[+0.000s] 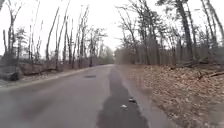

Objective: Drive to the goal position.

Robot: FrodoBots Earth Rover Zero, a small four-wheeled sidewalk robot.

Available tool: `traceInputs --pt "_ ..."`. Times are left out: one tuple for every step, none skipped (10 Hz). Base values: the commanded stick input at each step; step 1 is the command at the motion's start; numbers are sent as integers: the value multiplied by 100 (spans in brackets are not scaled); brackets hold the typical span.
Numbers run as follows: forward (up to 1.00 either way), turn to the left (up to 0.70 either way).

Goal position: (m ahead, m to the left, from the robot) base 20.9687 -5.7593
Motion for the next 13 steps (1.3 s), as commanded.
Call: traceInputs --pt "100 0" --pt "100 0" --pt "100 0" --pt "100 0" --pt "100 0" --pt "100 0" --pt "100 0" --pt "100 0" --pt "100 0" --pt "100 0" --pt "100 0" --pt "100 0" --pt "100 0"
